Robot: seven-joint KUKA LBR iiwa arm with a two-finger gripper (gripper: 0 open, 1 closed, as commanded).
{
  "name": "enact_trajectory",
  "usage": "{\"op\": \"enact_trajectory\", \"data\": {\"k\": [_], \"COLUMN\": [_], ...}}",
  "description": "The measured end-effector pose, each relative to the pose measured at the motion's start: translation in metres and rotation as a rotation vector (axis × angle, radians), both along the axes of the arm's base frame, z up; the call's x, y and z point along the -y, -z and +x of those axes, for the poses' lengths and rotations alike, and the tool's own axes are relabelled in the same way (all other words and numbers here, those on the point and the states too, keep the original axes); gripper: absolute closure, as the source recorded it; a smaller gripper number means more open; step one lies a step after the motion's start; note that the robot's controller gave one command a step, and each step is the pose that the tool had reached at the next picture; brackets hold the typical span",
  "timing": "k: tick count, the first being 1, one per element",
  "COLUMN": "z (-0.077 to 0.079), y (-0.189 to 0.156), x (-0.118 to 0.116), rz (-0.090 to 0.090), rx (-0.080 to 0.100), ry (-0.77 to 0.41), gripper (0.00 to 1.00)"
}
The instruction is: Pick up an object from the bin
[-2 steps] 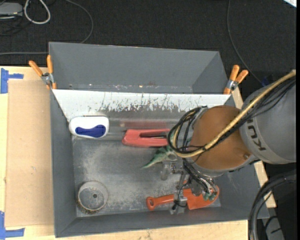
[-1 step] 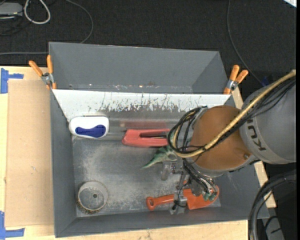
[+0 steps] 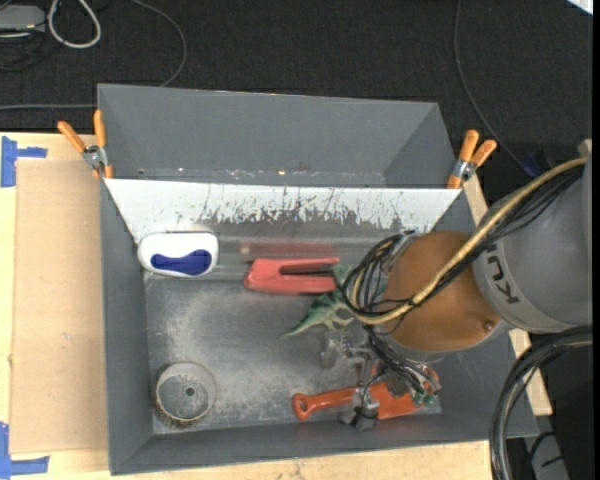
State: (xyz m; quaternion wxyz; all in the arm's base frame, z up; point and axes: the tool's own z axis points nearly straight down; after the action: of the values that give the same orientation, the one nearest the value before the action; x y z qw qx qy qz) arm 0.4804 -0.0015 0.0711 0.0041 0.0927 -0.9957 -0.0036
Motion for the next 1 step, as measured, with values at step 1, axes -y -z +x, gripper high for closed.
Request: {"op": "enact_trajectory", "data": {"k": [1], "z": [0.0020], "y": [0.0014], "x": [0.0360], "rz": [-0.001], "rx": [-0.009], "ry": [0.073], "gripper": [1.00]}}
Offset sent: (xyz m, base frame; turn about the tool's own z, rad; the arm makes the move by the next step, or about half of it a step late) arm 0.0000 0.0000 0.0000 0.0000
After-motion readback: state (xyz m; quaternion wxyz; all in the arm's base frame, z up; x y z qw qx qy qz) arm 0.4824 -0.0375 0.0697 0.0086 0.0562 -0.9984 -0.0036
